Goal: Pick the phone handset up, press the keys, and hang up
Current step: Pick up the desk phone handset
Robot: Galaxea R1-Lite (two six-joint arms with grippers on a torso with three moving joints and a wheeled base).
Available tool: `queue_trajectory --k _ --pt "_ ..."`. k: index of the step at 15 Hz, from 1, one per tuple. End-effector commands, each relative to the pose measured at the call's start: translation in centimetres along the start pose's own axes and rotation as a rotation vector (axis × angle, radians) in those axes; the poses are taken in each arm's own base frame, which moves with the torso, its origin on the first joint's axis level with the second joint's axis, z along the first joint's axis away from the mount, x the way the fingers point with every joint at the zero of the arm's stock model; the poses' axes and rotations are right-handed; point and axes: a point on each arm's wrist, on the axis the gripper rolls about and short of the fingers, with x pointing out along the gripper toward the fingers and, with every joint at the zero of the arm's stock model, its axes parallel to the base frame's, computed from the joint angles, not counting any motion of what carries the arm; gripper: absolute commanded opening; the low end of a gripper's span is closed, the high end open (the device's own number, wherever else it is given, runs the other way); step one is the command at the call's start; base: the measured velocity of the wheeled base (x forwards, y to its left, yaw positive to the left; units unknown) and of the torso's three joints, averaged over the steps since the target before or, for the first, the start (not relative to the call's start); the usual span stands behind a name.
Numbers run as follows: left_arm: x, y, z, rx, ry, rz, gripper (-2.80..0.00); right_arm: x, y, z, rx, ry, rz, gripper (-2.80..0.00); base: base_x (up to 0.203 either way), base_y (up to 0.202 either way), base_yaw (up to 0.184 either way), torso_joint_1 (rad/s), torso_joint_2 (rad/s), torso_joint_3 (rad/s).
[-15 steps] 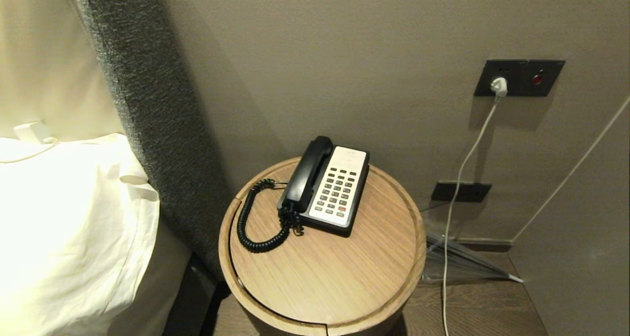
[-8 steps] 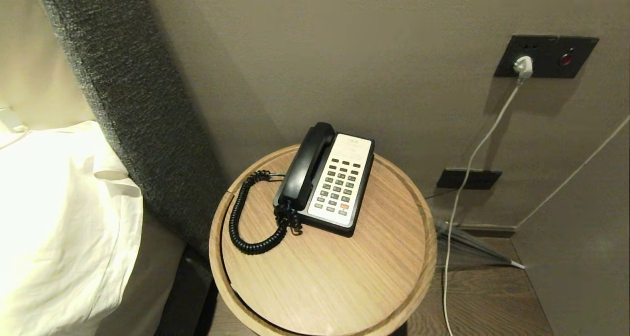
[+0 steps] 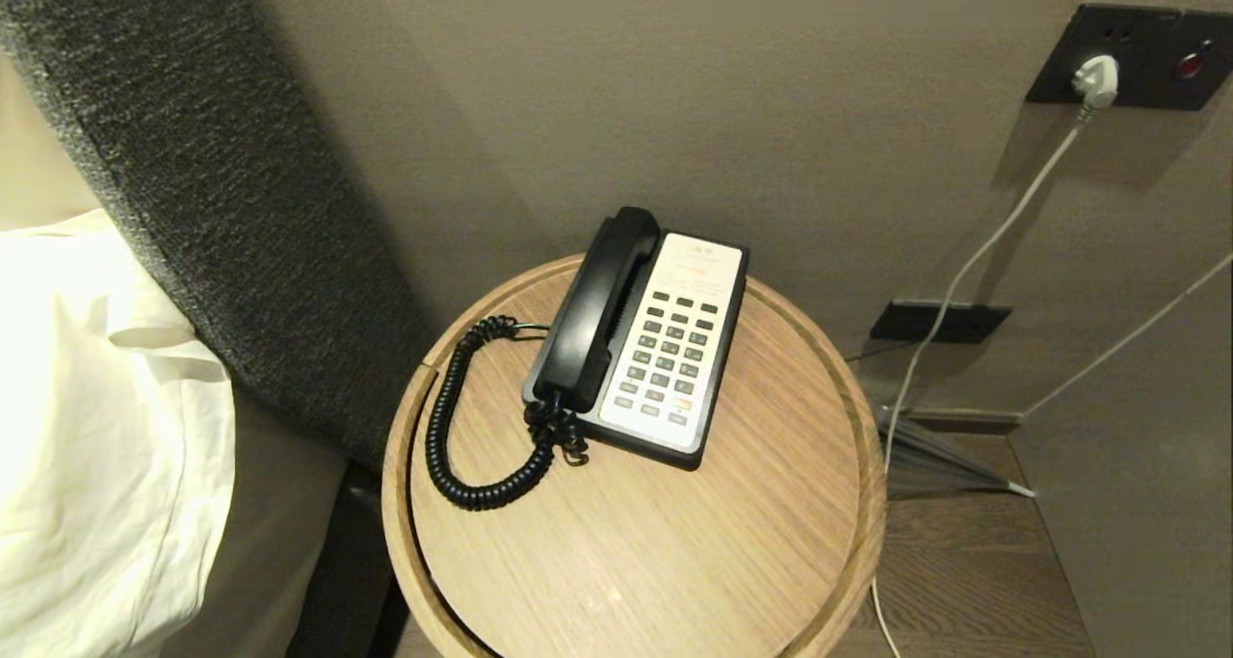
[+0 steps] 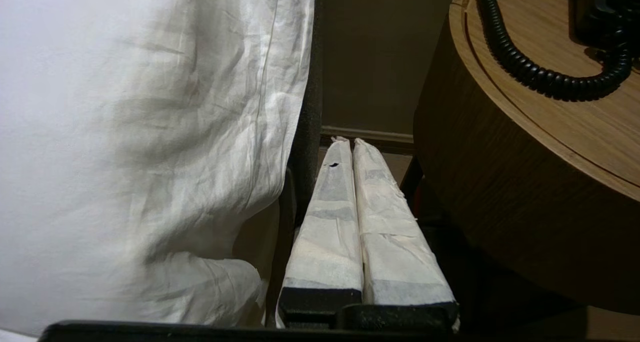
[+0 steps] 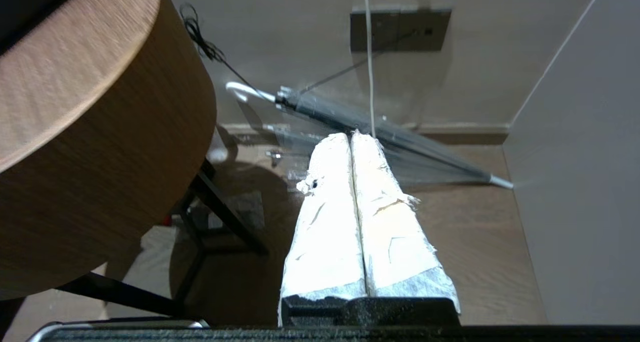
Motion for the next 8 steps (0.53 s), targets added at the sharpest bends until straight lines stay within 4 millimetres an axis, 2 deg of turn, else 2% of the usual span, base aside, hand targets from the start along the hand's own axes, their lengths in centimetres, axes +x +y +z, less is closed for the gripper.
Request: queue_trajectory --k 1,8 --pt "0.21 0.01 -1.08 0.0 0.039 0.0 -2.8 0.13 -0.02 -0.55 0.001 0.02 0.0 -2.8 0.0 0.0 0.0 0.007 0.0 -0.207" --pt "0.21 0.01 -1.06 0.0 0.037 0.0 -2.8 0.13 -0.02 -0.55 -0.001 0.02 0.0 -2.8 0.0 0.0 0.0 0.002 0.0 -0.198"
